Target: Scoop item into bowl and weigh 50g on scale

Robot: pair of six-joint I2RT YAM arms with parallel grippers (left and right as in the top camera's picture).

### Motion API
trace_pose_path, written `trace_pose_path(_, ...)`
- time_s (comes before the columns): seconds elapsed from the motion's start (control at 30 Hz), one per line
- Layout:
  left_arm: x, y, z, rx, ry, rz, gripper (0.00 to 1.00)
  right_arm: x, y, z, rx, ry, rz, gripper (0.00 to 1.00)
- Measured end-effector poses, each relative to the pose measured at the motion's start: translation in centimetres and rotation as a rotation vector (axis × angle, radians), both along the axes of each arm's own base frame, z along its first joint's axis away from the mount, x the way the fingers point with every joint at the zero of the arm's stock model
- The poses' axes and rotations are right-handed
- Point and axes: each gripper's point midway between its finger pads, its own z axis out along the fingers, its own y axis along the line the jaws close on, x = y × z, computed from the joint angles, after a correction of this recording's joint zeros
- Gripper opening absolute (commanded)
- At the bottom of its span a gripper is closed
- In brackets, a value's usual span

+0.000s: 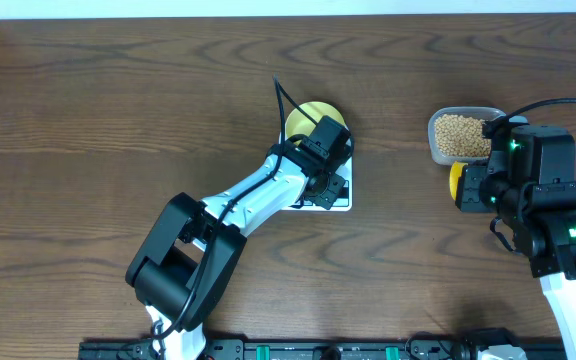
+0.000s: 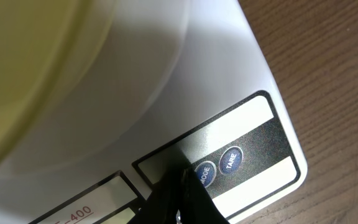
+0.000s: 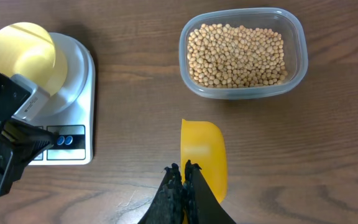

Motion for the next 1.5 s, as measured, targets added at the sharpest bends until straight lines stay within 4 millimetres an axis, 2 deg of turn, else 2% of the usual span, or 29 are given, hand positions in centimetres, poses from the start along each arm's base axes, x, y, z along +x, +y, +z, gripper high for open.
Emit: trace_pose_path(1.5,0.13,0.07,-0.19,0.024,-0.017,0.003,0.07,0.01,0.00,0.01,0.000,-0.001,0.000,0.01)
